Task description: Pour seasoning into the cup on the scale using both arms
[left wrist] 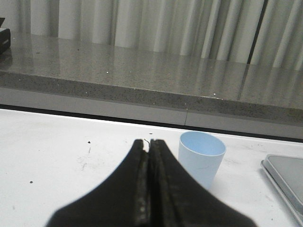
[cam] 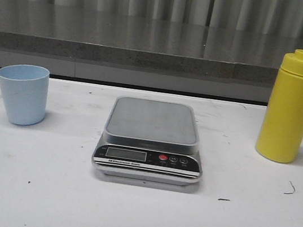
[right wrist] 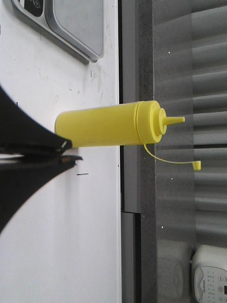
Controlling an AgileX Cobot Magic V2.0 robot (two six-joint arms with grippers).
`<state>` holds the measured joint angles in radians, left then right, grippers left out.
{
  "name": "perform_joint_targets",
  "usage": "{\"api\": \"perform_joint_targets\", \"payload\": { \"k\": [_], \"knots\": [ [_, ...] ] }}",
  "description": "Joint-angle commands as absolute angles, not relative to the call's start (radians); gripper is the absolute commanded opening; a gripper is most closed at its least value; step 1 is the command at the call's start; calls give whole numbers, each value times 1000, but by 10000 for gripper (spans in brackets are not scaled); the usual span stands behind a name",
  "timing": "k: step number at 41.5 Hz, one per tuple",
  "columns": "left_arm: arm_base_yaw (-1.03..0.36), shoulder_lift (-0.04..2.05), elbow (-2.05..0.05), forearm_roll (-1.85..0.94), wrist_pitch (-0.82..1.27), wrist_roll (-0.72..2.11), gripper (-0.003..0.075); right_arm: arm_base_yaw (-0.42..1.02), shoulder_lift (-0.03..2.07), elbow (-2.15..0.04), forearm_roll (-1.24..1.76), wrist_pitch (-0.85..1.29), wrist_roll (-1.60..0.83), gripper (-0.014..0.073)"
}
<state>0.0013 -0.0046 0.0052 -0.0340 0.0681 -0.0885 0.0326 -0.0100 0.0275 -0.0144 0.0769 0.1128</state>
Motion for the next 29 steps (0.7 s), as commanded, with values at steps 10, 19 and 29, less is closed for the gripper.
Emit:
{"api": "perform_joint_targets", "payload": {
  "k": [10,19,29],
  "knots": [
    [-1,-23,29,-38,-17,-94,-20,31,-27,21,-23,-7,111,-120],
    [-1,-23,29,-38,-17,-94,-20,31,-27,21,-23,-7,111,-120],
    [-1,-23,29,-38,-77,-94,-20,31,-27,21,-23,-37,110,-120]
  ]
}}
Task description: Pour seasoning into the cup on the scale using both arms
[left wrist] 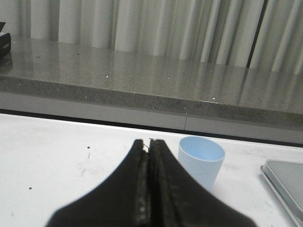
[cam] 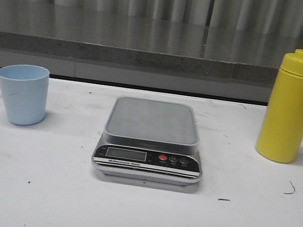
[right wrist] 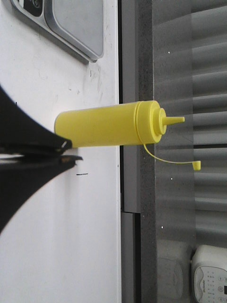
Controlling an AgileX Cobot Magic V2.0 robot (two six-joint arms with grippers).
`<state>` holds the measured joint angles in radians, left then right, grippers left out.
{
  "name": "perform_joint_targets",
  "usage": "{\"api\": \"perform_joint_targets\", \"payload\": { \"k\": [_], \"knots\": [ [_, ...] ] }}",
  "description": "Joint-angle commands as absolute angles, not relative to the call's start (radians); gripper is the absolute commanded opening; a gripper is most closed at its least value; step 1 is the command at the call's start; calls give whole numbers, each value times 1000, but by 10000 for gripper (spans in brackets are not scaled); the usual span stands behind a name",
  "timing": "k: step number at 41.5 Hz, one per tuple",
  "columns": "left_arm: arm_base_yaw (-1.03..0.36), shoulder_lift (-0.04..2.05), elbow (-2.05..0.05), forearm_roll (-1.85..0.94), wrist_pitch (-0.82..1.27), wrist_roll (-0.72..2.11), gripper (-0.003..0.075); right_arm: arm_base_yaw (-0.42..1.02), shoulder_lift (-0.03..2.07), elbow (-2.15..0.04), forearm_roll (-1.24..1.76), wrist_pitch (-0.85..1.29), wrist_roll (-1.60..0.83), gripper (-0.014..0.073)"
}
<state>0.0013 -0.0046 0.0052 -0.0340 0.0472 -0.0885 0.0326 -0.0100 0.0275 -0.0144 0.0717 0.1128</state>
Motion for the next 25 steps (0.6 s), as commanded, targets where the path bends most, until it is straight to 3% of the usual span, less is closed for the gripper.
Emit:
{"api": "perform_joint_targets", "payload": {
  "k": [1,9,25],
  "knots": [
    [-1,-23,27,-38,-97,-94,-20,31,-27,21,-23,-40,110,-120],
    [-1,-17,-78,-38,-94,-94,-20,32,-27,-78,-23,53,110,-120],
    [-1,218,-573,-33,308,-90,-20,32,165,-509,-26,405,48,-120]
  ]
}}
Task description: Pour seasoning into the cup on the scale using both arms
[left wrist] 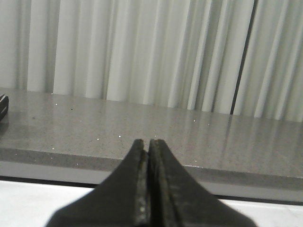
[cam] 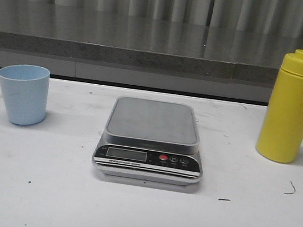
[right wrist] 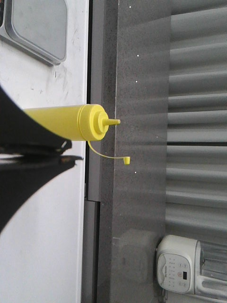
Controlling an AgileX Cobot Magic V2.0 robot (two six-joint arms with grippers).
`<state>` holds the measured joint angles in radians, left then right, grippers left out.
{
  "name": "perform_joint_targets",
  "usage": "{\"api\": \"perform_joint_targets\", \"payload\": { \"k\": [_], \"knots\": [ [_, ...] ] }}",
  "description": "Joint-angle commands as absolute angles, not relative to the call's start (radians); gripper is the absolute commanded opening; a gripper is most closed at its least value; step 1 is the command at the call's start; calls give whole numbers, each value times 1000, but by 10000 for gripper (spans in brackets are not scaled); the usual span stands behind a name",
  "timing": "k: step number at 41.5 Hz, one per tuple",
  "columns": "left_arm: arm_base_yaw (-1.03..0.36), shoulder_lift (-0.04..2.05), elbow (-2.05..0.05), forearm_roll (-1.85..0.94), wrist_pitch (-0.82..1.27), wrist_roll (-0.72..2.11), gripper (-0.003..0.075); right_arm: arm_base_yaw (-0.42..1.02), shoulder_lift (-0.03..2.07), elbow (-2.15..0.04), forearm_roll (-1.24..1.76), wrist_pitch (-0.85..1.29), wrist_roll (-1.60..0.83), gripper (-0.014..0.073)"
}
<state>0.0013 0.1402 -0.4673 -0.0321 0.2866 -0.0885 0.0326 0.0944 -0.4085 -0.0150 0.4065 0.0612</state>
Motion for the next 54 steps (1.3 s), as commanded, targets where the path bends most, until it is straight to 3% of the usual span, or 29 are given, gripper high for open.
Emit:
{"api": "perform_joint_targets", "payload": {
  "k": [1,9,29,32,35,40,44,48,54],
  "knots": [
    [-1,238,-604,-33,339,-90,-20,32,181,-536,-26,425,48,-120],
    [-1,411,-734,-33,512,-90,-20,32,335,-658,-26,591,48,-120],
    [-1,599,-729,-37,567,-90,-20,32,520,-644,-26,595,46,-116],
    [-1,617,-729,-33,571,-90,-19,32,531,-644,-26,597,32,-81],
    [-1,631,-729,-13,576,-90,-8,32,539,-644,-26,597,6,10],
    [-1,646,-729,-6,578,-88,124,32,542,-644,-26,597,-22,246],
    [-4,662,-729,-6,578,-88,313,32,542,-644,-26,597,-22,390],
    [-24,699,-739,-6,578,-88,451,32,542,-644,-26,597,-22,437],
    [-87,806,-794,0,617,-88,469,32,542,-644,-26,597,-22,437]
  ]
}}
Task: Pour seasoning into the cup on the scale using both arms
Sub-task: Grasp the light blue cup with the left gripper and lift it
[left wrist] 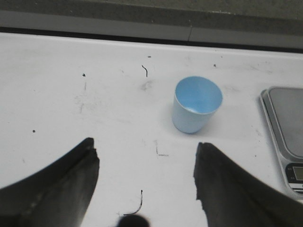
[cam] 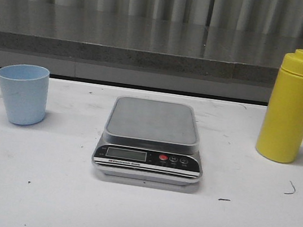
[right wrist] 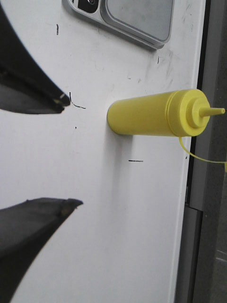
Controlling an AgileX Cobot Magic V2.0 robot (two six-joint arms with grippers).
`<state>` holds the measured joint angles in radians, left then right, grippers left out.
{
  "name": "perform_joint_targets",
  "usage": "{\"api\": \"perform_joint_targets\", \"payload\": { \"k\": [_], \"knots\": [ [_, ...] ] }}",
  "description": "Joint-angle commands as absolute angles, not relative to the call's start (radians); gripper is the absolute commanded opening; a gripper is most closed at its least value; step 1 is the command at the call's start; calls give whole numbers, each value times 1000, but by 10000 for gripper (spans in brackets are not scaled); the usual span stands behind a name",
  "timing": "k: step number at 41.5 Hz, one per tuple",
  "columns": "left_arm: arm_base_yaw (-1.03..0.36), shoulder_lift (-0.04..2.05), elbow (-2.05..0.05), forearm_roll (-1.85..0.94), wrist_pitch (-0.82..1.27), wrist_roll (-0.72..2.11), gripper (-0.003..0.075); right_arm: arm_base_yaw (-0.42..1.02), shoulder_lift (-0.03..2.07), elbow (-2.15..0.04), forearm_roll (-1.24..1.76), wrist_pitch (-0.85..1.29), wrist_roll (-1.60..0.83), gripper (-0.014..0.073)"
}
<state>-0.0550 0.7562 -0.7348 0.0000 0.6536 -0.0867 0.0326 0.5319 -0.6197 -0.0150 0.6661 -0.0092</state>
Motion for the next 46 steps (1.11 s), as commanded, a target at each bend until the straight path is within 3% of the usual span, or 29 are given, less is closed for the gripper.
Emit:
{"api": "perform_joint_targets", "payload": {
  "k": [1,28,46],
  "knots": [
    [-94,831,-805,6,626,-88,469,32,542,-644,-26,597,-22,437],
    [-117,1573,-1289,8,818,-88,437,32,541,-644,-26,597,-22,437],
    [-124,1884,-1506,11,829,-88,434,32,541,-644,-26,597,-22,437]
  ]
}}
